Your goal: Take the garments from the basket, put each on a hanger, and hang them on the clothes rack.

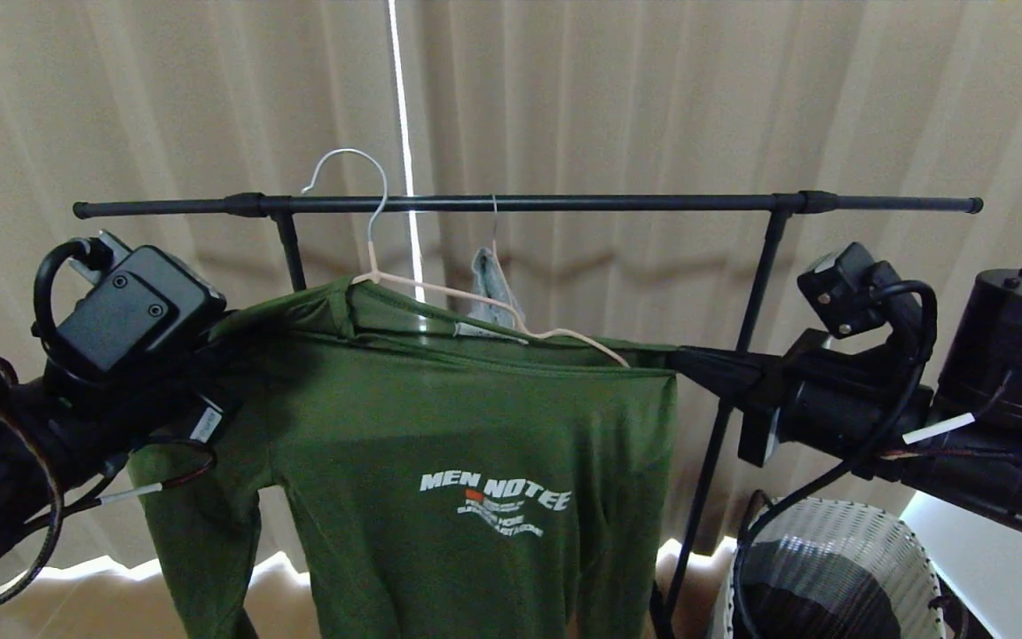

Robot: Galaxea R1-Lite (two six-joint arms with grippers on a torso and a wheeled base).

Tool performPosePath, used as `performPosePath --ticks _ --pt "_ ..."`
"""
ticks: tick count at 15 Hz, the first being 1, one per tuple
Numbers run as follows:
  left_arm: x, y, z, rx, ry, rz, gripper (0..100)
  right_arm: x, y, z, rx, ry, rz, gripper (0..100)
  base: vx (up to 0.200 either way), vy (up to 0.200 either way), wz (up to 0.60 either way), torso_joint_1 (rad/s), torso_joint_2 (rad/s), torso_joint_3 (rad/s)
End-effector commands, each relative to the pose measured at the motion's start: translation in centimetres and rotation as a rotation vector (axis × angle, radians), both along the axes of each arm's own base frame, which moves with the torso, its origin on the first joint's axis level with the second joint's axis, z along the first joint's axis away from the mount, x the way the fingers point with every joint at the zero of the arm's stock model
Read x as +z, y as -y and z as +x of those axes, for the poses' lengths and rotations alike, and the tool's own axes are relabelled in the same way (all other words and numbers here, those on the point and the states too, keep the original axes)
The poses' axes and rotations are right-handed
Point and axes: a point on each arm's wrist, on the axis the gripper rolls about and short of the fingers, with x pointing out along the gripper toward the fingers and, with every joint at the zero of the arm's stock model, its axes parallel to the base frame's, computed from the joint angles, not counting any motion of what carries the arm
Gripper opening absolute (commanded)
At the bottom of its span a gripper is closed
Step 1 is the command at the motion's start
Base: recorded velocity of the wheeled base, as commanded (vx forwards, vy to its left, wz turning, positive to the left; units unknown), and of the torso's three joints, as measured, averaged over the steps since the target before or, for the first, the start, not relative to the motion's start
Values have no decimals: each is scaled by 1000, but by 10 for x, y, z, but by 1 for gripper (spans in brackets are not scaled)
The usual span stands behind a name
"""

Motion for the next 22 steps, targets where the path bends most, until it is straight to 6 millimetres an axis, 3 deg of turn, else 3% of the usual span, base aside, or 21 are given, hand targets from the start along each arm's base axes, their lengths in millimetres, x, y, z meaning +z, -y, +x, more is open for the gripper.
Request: performPosePath --ticks 1,7,11,19,22 --pt "-2 1 2 -3 -11 3 0 7 -11 -17 77 26 -19 100 0 0 0 0 0 0" --pt "-4 13 0 -56 -19 -3 0 18 -25 -11 136 102 -88 100 0 0 0 0 0 0" --pt "-4 19 -2 -82 -19 -4 0 31 -42 13 124 168 -162 100 0 0 0 0 0 0" --pt "-5 35 -11 -170 -23 -5 0 23 -72 40 41 144 -274 100 0 0 0 0 0 0" --pt "-5 37 -11 -175 -23 -4 0 21 -75 40 48 150 -290 100 0 0 0 0 0 0"
